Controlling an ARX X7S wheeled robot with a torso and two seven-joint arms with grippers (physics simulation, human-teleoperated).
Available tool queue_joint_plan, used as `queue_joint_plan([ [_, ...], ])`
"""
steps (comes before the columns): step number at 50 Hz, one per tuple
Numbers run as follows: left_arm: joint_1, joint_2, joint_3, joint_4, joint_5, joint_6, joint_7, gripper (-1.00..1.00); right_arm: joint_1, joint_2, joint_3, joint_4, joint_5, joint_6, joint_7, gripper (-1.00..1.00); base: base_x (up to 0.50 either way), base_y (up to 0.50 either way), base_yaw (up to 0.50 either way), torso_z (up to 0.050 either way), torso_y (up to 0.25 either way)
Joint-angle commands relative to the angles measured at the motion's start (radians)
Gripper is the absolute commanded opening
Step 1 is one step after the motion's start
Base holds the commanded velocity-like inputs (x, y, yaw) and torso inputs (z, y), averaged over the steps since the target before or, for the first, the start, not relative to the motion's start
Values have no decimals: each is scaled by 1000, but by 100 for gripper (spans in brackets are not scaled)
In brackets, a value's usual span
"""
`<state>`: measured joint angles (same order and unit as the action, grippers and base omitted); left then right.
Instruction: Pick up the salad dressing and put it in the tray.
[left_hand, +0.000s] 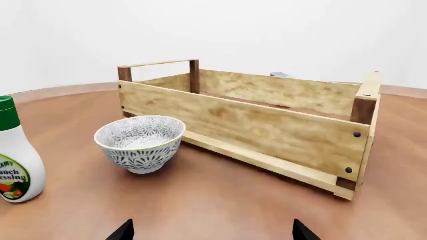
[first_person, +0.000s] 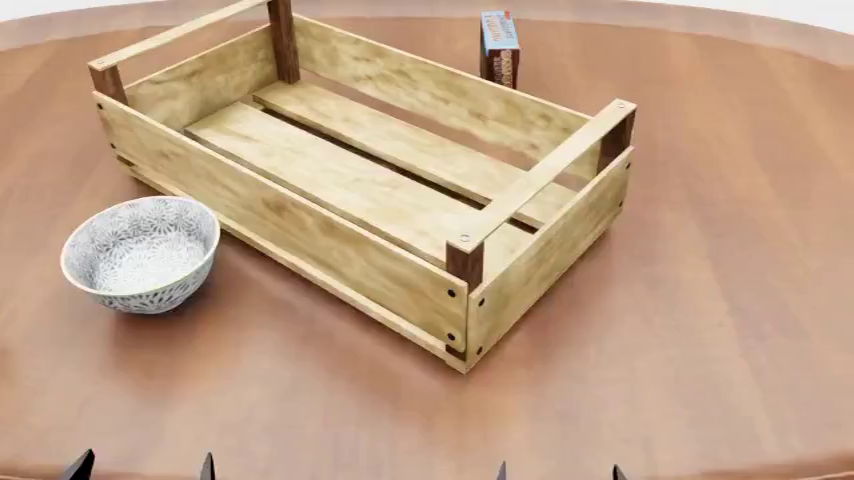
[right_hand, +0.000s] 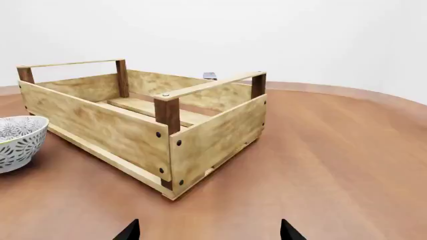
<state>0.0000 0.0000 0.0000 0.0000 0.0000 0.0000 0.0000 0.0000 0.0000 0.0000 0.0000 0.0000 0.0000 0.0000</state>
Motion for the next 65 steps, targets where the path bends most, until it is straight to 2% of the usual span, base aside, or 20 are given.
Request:
queue_joint_plan([
  [1, -2, -15, 11, 0, -17, 25, -26, 100, 2, 16, -22, -1, 12, 1, 21, 100, 0, 0, 0, 0, 0],
  [21, -11, -64, 76, -22, -49, 64, -76, 100, 3, 61, -73, -2, 64, -28, 68, 100, 0, 6, 0, 0, 0],
  [37, -11, -86, 103, -41, -55, 98, -99, 100, -17, 82, -97, -15, 80, -98, 93, 100, 0, 500, 0, 0, 0],
  [56, -14, -106, 127, -43, -76, 99, -123, 100, -2, 105, -138, 2, 78, -65, 116, 100, 0, 500, 0, 0, 0],
  [65, -15, -114, 136, -43, -85, 94, -134, 100, 16, 113, -165, 16, 35, -23, 152, 100, 0, 45, 0, 0, 0],
])
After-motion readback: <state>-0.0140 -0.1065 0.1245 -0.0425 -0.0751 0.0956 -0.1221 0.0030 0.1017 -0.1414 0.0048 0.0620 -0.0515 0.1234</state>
